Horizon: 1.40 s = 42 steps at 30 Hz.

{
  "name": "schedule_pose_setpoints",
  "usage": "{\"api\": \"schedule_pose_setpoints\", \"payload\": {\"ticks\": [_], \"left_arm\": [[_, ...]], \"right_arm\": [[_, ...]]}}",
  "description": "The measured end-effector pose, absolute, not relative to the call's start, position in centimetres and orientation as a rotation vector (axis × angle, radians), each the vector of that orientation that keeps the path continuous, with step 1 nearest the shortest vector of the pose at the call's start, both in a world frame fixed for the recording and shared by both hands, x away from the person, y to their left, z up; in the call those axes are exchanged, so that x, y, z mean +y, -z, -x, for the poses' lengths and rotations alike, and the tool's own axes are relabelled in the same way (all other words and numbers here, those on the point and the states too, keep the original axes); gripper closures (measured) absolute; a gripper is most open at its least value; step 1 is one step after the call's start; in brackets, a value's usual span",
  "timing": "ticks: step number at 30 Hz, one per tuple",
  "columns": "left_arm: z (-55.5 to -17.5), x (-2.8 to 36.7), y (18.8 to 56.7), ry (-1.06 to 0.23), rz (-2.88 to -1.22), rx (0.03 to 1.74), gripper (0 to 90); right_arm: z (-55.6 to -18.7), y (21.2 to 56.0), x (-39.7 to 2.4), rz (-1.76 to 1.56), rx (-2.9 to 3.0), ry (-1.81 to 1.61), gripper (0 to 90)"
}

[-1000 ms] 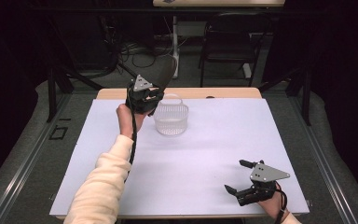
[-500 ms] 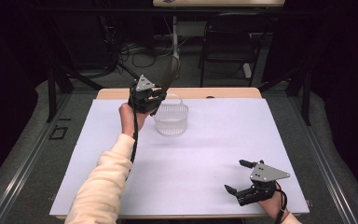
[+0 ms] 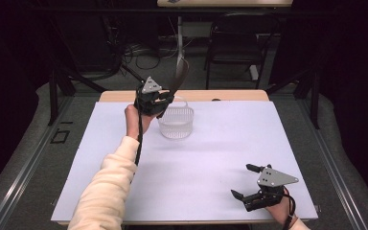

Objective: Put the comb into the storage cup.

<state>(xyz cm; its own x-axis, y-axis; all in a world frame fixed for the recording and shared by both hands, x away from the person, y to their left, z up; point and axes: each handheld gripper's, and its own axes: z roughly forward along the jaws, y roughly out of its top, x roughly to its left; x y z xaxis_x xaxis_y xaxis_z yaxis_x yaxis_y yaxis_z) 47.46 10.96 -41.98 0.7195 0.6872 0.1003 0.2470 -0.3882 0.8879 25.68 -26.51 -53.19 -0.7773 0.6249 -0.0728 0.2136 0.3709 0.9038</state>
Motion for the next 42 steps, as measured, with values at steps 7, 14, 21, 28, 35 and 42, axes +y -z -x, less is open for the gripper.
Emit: {"api": "schedule_pose_setpoints", "payload": {"ticks": [7, 14, 21, 28, 35, 42], "left_arm": [[-47.69, 10.84, 42.11, -0.575, -1.976, 0.685, 72.0], [-47.88, 10.77, 42.29, -0.589, -1.968, 0.675, 72.0], [-48.08, 10.7, 42.44, -0.587, -1.976, 0.664, 72.0], [-48.21, 10.57, 42.61, -0.586, -1.982, 0.656, 72.0], [-48.32, 10.4, 42.64, -0.596, -1.986, 0.626, 72.0], [-48.42, 10.1, 42.66, -0.6, -2.003, 0.593, 72.1]], "right_arm": [[-25.68, 53.17, -26.55, -0.727, 2.234, -1.38, 0.0], [-25.66, 53.17, -26.56, -0.727, 2.23, -1.382, 0.0], [-25.65, 53.17, -26.56, -0.73, 2.23, -1.382, 0.0], [-25.64, 53.17, -26.56, -0.732, 2.231, -1.384, 0.0], [-25.65, 53.17, -26.55, -0.733, 2.232, -1.384, 0.0], [-25.67, 53.18, -26.6, -0.734, 2.23, -1.385, 0.0]]}}
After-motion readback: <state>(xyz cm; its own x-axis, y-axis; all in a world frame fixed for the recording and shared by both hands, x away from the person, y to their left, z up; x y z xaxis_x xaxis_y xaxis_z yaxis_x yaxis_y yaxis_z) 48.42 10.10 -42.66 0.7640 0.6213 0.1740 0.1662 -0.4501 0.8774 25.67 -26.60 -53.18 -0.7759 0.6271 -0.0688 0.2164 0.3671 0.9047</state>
